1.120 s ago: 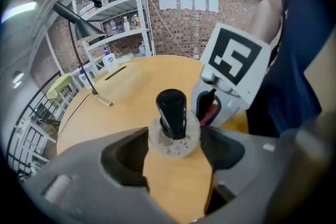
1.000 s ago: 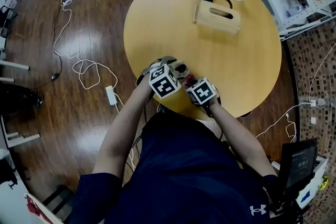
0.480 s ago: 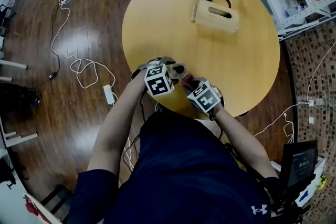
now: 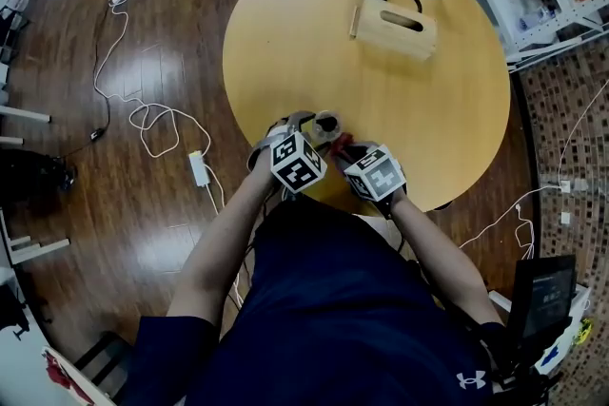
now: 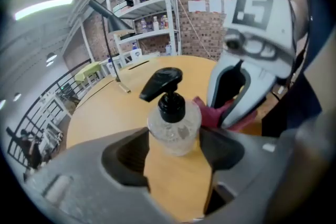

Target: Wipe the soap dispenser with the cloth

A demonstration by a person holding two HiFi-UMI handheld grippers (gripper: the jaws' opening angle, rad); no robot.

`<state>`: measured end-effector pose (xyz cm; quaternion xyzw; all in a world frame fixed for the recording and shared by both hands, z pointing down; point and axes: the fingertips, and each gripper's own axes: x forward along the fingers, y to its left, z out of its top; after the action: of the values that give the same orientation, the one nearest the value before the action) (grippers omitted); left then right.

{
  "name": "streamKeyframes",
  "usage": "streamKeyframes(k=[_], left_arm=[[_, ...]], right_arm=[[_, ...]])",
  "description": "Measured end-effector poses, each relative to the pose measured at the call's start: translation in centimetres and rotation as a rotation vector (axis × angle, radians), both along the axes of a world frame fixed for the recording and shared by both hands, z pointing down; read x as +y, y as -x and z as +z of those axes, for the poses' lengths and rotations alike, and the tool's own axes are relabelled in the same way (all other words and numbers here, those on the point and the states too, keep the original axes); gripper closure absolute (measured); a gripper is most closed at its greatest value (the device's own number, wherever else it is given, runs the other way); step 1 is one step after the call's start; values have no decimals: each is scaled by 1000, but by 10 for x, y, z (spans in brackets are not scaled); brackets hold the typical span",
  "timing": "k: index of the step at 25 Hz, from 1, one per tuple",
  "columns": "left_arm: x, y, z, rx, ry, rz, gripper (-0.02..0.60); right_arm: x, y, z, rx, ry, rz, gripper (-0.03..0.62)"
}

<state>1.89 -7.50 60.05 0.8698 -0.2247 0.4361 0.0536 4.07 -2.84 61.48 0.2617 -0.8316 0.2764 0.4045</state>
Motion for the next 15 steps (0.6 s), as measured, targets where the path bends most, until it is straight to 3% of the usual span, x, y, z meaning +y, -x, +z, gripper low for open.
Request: streamKeyframes(k=[4, 6, 8, 12, 15], left_arm=[[3, 4, 4, -56, -37, 259, 295], [2, 6, 0, -80, -29, 297, 304], [0, 4, -12, -43, 6, 212, 281], [-5, -6, -27, 70, 106, -72, 261], [-5, -10, -17, 39, 114, -107, 255]], right_arm=[[0, 1, -31, -35, -24, 33, 507], [1, 0, -18, -26, -6, 31, 508], [1, -1, 7, 9, 25, 23, 508], [-1, -1, 45, 107, 58, -1, 508], [0, -3, 44, 102, 64, 7, 508]])
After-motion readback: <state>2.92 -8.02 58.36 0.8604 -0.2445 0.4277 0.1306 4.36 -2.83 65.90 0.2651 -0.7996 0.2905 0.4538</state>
